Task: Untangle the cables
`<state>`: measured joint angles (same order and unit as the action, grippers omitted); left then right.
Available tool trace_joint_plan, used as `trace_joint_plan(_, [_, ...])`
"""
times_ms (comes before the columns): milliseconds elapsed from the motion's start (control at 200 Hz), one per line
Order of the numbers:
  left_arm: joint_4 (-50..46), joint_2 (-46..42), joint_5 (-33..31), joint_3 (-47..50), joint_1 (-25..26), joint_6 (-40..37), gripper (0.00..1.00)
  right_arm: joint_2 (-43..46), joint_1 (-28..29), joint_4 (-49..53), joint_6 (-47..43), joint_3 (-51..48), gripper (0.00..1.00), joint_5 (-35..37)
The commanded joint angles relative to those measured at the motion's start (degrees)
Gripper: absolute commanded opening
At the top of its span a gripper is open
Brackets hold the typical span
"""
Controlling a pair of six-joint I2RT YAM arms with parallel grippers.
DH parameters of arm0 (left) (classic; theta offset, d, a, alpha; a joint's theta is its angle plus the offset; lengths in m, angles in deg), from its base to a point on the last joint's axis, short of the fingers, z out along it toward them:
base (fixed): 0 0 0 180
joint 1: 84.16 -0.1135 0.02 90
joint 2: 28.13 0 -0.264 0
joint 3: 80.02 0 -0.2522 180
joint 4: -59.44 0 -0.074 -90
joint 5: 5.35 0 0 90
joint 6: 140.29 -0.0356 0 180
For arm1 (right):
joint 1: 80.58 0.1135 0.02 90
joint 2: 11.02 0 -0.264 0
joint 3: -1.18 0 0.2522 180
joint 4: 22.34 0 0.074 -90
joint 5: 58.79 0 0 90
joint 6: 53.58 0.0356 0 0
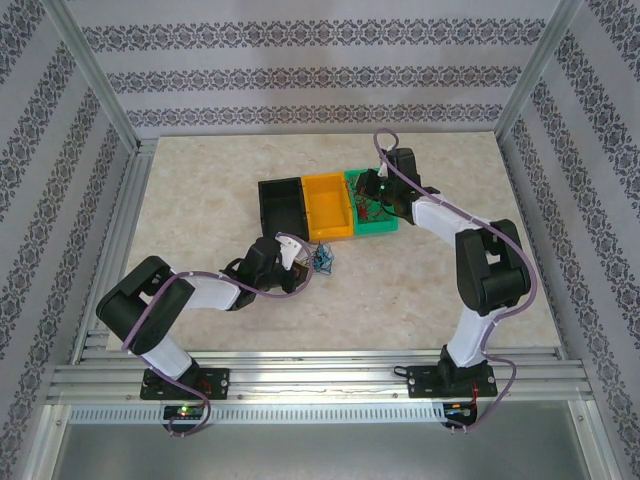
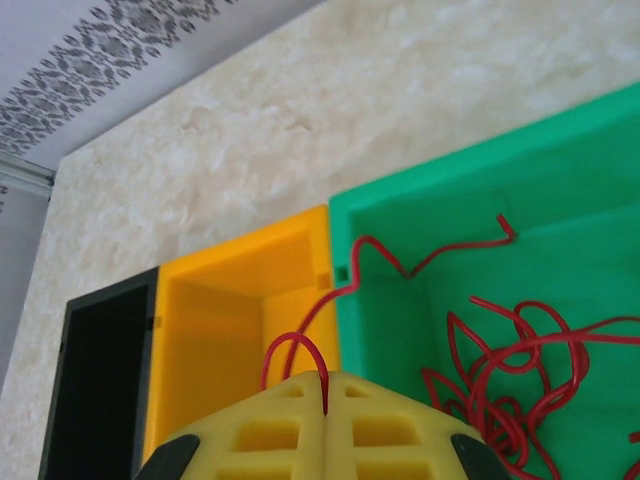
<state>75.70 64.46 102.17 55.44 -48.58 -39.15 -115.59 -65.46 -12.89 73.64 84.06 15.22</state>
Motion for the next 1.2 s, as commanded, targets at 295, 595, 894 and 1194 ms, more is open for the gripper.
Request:
trace_joint_plan(295, [1.5,0.7,0.3,-1.3,0.4,0.0,0.0,-5.3,-2.8,4.5,4.8,2.5,0.02,6.9])
trace_joint_plan(595, [0.8,0.7,0.0,-1.7,0.4,0.0,0.0,-9.2,-0.4,9.6,2.9,5.5,0.03,6.8])
trace_joint_plan(894, [0.4,0.7,0.2,-1.9,0.4,-0.2,0.0,-3.9,0.9,10.3,-1.2,5.0,0.09,10.0])
trace_joint_plan(1194, [0.6,-0.2,0.1,-1.5,0.5,-0.1,0.0,8.2,0.8,8.9,-4.5,2.0,0.4,16.2])
